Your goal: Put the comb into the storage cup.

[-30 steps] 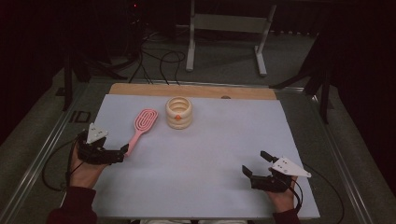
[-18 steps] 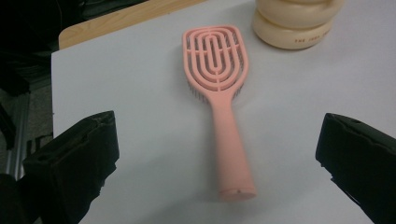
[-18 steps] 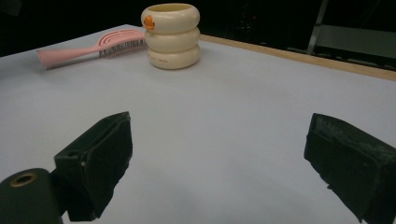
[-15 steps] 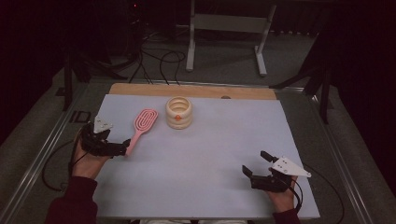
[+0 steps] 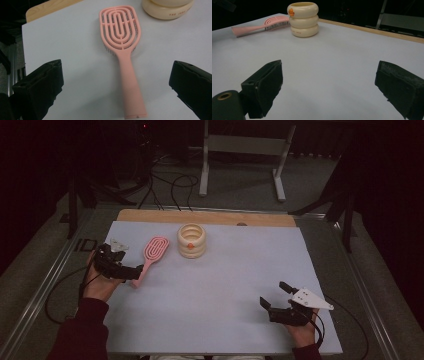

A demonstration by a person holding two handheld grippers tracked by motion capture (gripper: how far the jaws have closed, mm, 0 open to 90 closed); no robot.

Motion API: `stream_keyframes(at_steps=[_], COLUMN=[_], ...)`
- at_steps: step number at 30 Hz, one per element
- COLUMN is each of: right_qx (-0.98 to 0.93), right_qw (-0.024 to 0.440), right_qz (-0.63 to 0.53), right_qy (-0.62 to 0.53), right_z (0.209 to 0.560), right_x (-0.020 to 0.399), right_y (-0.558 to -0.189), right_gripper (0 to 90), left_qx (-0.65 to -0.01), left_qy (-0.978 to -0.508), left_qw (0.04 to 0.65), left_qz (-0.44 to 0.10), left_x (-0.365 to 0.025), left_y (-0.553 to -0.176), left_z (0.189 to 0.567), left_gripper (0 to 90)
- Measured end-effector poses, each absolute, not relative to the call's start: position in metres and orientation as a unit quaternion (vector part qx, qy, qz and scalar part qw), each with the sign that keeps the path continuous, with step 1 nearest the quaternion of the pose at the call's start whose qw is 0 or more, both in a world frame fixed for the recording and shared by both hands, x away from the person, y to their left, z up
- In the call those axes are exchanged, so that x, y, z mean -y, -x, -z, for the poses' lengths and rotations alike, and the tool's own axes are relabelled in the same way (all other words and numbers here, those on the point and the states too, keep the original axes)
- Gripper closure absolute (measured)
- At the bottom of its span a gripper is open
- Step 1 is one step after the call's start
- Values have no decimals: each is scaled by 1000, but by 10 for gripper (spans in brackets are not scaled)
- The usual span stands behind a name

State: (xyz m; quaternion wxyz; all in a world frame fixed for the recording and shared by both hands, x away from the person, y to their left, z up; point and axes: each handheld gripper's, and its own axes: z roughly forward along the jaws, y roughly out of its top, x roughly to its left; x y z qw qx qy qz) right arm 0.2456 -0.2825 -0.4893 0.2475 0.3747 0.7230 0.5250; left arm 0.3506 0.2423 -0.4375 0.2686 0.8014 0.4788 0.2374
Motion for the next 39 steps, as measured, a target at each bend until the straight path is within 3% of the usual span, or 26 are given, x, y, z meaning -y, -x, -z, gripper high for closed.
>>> stream_keyframes(at_steps=[39], right_qx=[-724], right_qw=[246], right_qz=[-525], right_qy=[-375], right_z=[489], right_x=[283], right_y=[-246], right_gripper=[80], left_qx=[-505], left_qy=[-819], left_qw=[192], left_qz=[-196], left_x=[-227], left_y=[-398], left_z=[462], left_gripper=[11])
